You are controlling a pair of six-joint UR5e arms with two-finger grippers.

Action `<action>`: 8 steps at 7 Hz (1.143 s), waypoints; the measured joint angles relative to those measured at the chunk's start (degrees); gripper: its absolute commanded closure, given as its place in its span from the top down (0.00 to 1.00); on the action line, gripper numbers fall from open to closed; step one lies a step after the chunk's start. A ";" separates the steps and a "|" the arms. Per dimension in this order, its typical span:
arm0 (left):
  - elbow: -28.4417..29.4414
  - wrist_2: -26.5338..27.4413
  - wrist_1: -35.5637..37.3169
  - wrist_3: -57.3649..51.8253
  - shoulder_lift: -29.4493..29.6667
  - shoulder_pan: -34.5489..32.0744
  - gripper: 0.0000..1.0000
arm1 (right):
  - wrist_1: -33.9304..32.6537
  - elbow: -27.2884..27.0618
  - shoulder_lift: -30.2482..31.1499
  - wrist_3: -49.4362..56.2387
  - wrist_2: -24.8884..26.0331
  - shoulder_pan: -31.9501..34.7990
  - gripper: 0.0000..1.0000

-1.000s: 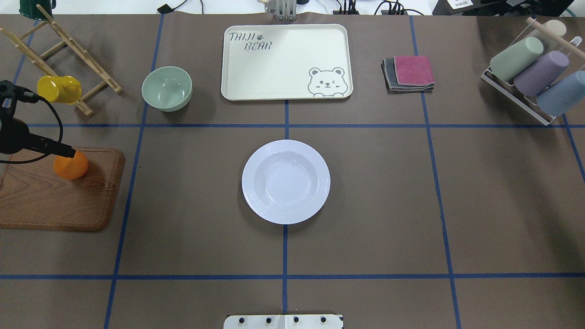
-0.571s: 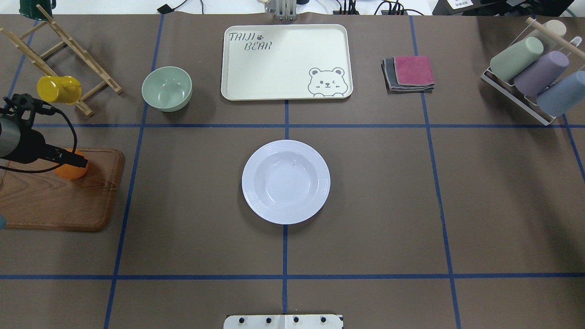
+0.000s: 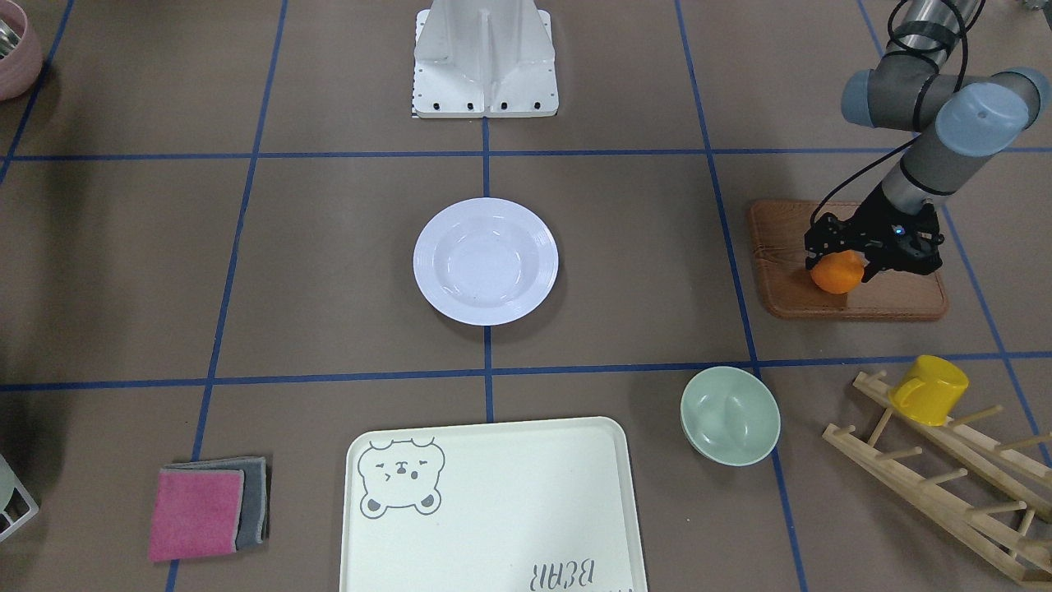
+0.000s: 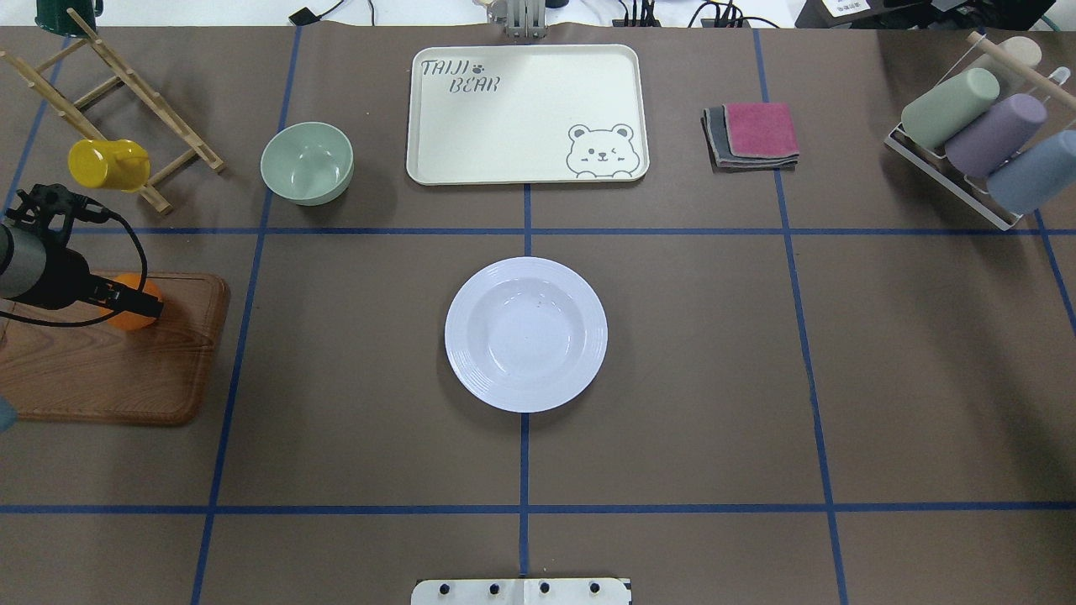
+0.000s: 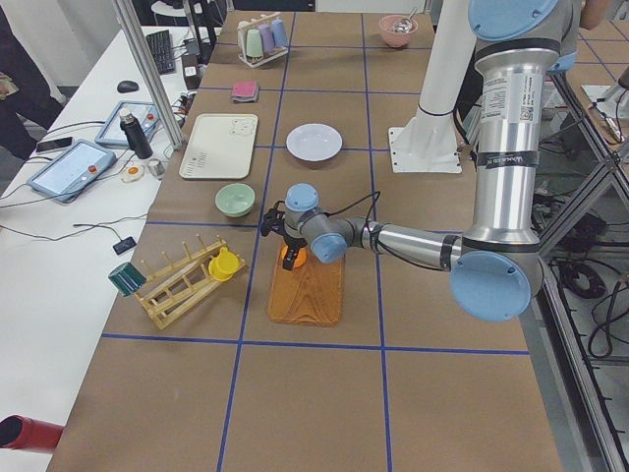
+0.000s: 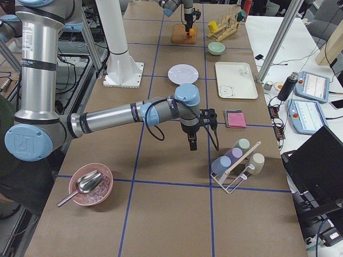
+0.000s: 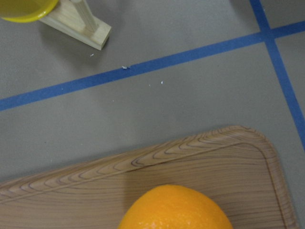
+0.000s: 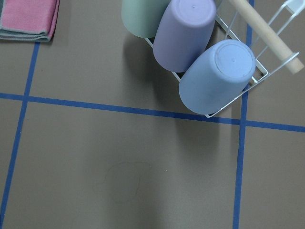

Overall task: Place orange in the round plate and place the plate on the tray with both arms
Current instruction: 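Lower the left gripper onto the orange on the wooden board and grasp it, then carry the orange with the left gripper and set it in the white plate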

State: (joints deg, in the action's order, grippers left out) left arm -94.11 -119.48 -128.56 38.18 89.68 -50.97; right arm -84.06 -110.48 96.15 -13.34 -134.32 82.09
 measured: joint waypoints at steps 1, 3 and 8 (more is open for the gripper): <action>-0.61 -0.11 -0.05 0.14 -0.04 -0.04 0.00 | 0.08 0.00 0.00 0.02 -0.04 0.00 1.00; -4.05 -0.54 1.12 0.49 0.22 -0.13 0.00 | 0.26 0.00 0.02 -0.01 -0.09 0.00 1.00; -10.32 -0.22 13.46 7.61 7.35 0.86 0.00 | 0.38 0.06 0.09 -0.01 -0.16 0.00 1.00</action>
State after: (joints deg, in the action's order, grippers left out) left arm -104.43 -119.71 -115.10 45.79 97.03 -50.11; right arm -83.67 -110.42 96.24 -13.36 -134.47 82.09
